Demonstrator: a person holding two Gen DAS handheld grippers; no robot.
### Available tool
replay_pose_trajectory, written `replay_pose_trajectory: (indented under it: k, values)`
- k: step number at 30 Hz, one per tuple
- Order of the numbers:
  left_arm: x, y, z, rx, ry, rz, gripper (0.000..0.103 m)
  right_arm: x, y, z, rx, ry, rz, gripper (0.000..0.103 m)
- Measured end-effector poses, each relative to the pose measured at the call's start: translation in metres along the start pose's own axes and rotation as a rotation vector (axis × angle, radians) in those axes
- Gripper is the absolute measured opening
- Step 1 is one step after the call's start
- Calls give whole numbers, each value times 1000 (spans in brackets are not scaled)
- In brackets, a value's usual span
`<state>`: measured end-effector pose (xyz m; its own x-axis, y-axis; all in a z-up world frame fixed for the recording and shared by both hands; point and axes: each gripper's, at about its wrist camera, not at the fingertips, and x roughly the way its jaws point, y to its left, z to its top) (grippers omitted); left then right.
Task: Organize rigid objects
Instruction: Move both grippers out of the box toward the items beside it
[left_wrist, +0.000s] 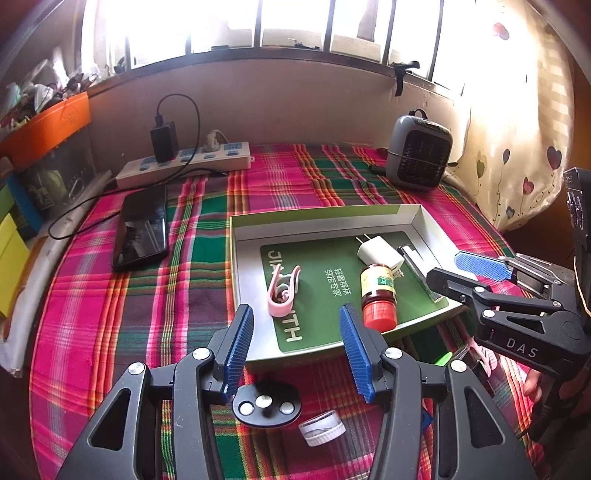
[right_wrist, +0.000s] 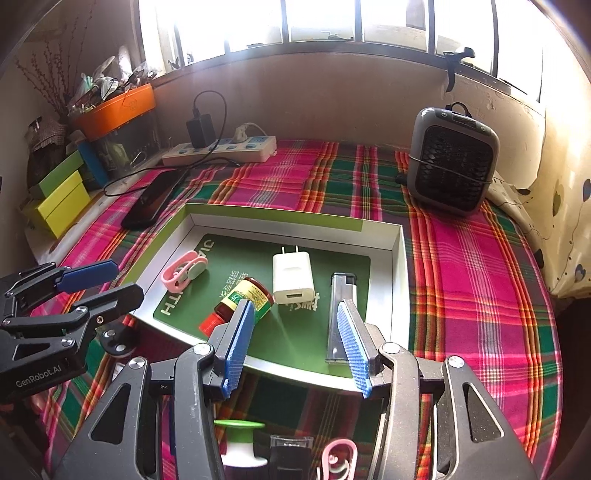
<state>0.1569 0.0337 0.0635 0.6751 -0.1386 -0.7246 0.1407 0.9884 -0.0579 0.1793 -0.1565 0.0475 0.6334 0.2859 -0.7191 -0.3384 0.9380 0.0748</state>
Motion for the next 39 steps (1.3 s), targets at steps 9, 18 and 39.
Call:
replay_pose_trajectory:
  k: [9, 18, 39]
  values:
    - [-17, 11, -21, -38, -17, 19, 48, -24, -10, -17, 36, -33, -20, 49]
    - [-39, 34, -39, -83, -42, 40, 48, -49, -23, -41, 61, -56, -50, 49]
    - [-35, 51, -72, -151, 12, 20, 48, -52, -40, -91, 122, 12, -54, 49]
